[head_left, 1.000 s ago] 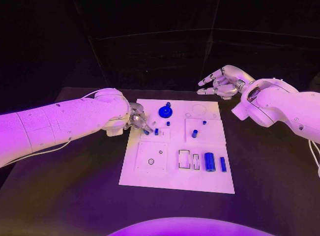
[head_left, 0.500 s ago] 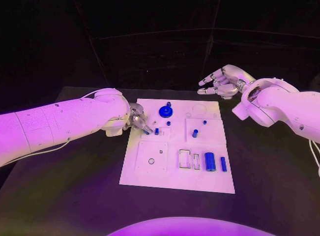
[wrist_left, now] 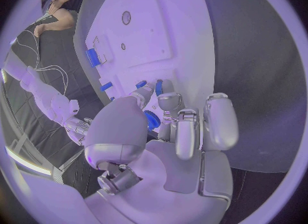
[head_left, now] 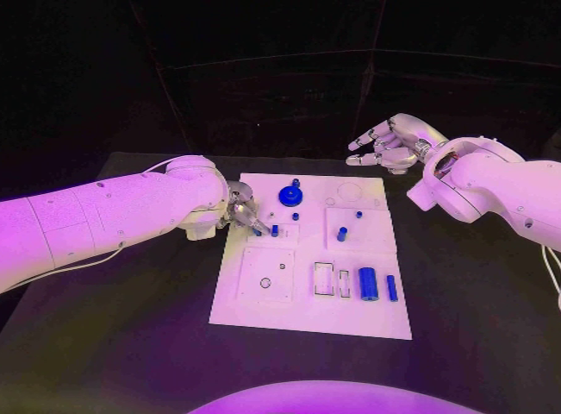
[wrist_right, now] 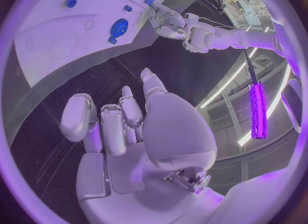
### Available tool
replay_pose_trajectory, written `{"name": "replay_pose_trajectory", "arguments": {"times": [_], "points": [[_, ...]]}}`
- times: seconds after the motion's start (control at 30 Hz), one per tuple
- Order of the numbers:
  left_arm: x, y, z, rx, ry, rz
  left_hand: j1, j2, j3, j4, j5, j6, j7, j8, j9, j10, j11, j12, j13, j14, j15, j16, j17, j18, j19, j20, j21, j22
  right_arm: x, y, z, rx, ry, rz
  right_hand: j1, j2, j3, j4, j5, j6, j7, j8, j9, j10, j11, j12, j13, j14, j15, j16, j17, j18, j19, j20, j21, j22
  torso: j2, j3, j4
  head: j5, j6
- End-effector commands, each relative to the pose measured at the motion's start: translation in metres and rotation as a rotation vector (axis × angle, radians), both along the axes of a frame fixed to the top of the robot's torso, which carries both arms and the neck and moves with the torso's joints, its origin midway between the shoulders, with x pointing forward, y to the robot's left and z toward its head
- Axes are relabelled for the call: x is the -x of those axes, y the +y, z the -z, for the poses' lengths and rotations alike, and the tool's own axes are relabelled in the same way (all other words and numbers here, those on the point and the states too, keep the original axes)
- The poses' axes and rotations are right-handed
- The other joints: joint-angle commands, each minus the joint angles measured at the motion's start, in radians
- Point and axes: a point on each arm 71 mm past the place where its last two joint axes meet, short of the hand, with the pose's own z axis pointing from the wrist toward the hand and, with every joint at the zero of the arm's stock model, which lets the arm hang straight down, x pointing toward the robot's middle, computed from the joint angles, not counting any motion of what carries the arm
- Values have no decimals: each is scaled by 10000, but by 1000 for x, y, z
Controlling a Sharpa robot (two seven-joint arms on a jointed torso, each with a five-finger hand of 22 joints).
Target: Assemble the parts on the task board
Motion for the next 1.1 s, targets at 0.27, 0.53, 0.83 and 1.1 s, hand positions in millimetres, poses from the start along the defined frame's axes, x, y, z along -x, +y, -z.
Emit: {"name": "replay_pose_trajectory", "arguments": {"times": [0.27,0.53,0.83,1.1], "points": [[0,-2,-1,234,-89,-65,-210,16,-517,248,5,95,-5,52,-24,102,-42,35,6,1021,-92,31,2635,-46,97,-2,86,72,0,1,-1,5,-33,-69,-96,28,-47,13,61,36,20,37,11,-62,-16,-54,-17,476,-25,-73,-18,164,-51,-24,-54,-25,-3,1,-10,3,11],[-1,3,-1,108,-12,-168,-278,108,-871,473,5,92,-13,59,-48,110,-49,27,-2,1021,-100,31,2635,-50,104,-11,96,100,0,1,-1,12,-28,-51,-96,28,-47,13,61,36,20,37,11,-62,-16,-54,-17,476,-25,-73,-18,164,-51,-24,-54,-25,2,-1,-1,-13,3],[-2,7,-5,499,-408,-323,-190,137,-1045,523,7,-4,13,19,-76,-28,-31,-178,-259,1021,-94,31,2635,3,13,-11,-114,-126,0,1,-1,14,-27,-47,-96,28,-47,13,61,36,20,37,11,-62,-16,-54,-17,476,-25,-73,-18,164,-51,-24,-54,-25,-2,-2,-4,-19,21],[-7,14,-17,2541,-1138,-1019,429,162,-1689,723,28,-896,465,-557,-488,-1711,371,-2369,-2674,656,211,-814,1345,395,-860,232,-2037,-2084,-1,1,-1,12,-32,-50,-96,28,-47,13,61,36,20,37,11,-62,-16,-54,-17,476,-25,-73,-18,164,-51,-24,-54,-25,2,5,-8,-38,54]]}}
